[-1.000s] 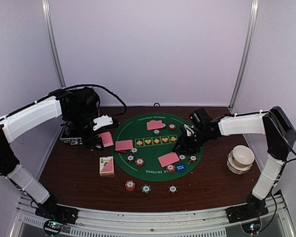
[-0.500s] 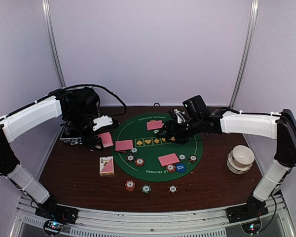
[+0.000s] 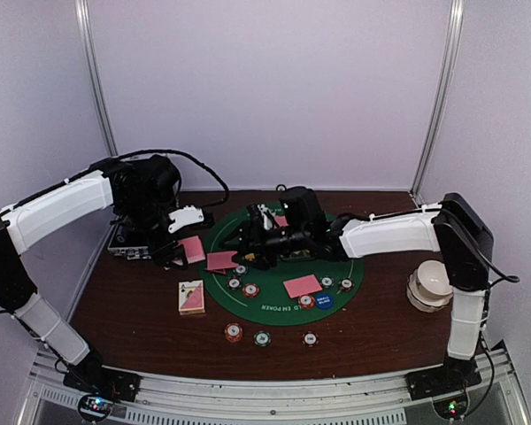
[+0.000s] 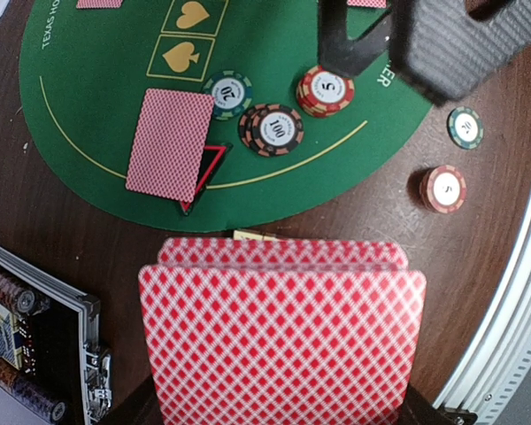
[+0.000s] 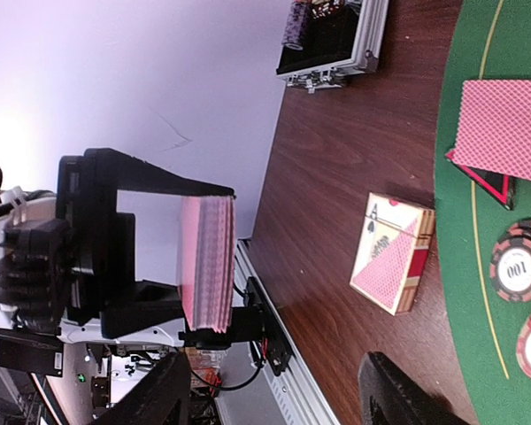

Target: Distribute texas hold em gaming equipment

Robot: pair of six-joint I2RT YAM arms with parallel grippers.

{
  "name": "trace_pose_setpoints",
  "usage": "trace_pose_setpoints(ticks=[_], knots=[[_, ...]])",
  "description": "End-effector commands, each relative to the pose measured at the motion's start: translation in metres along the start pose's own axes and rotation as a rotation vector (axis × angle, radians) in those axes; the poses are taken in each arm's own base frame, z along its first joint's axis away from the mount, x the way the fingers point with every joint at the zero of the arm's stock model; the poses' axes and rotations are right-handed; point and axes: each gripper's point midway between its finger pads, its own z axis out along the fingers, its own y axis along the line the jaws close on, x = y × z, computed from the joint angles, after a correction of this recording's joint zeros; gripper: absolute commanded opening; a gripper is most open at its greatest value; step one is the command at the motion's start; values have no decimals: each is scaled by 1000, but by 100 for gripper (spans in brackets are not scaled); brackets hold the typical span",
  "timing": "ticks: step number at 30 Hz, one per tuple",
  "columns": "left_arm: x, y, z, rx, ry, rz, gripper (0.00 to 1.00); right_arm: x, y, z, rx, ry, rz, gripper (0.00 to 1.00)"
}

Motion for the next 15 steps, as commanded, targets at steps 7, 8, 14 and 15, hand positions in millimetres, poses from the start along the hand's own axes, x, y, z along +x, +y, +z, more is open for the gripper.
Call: trace_pose_setpoints(ticks=[7,8,14,15], knots=[[-13,6,-10,-15,-55,-10,0,-6,43,32,-172,5,1,69],[-13,6,-10,-14,-55,-10,0,-6,44,35,-176,9,1,69],[-14,6,-11,-17,-57,-8,0,-2,44,49,-188,37,12,69],[-14,6,-11,-16,-59,-8,0,-2,44,52,-190,41,11,69]])
